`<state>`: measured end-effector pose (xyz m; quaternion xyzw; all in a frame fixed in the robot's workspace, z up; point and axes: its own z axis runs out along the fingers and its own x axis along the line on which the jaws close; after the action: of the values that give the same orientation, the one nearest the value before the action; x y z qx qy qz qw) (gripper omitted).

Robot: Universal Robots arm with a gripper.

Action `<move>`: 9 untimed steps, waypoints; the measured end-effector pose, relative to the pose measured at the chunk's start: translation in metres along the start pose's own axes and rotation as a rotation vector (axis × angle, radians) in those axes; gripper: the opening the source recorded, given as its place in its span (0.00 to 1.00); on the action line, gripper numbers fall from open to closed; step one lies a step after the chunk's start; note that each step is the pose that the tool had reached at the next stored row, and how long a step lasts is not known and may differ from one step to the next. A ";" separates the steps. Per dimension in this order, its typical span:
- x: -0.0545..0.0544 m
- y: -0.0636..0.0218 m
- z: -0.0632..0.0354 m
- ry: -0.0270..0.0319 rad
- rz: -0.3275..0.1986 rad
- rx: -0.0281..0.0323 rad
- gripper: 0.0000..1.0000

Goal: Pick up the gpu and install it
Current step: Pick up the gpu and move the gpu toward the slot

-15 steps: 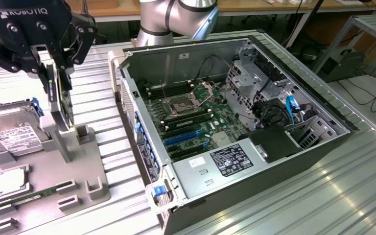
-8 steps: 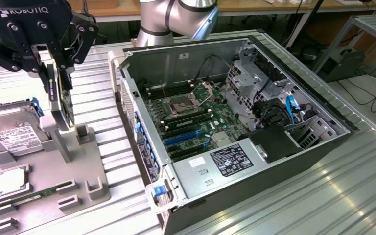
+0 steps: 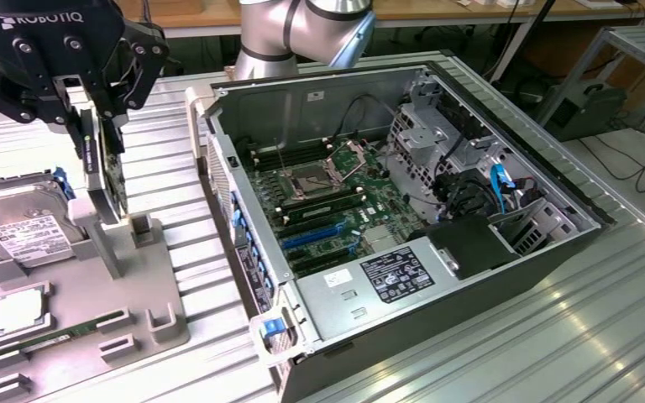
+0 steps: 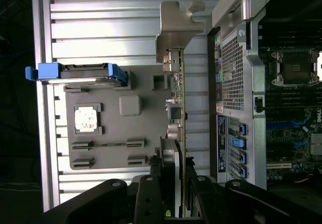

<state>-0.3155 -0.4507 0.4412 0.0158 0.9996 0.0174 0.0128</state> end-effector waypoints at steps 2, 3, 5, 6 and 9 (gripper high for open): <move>0.000 0.0000 0.0000 0.0000 0.000 -0.0001 0.28; 0.000 0.0000 0.0000 0.0000 0.000 -0.0001 0.28; -0.002 0.0001 0.0000 0.0000 0.000 0.0000 0.28; -0.003 0.0001 0.0001 0.0000 0.000 0.0000 0.28; -0.007 0.0002 0.0002 0.0000 0.000 0.0000 0.28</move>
<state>-0.3088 -0.4507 0.4412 0.0158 0.9996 0.0174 0.0128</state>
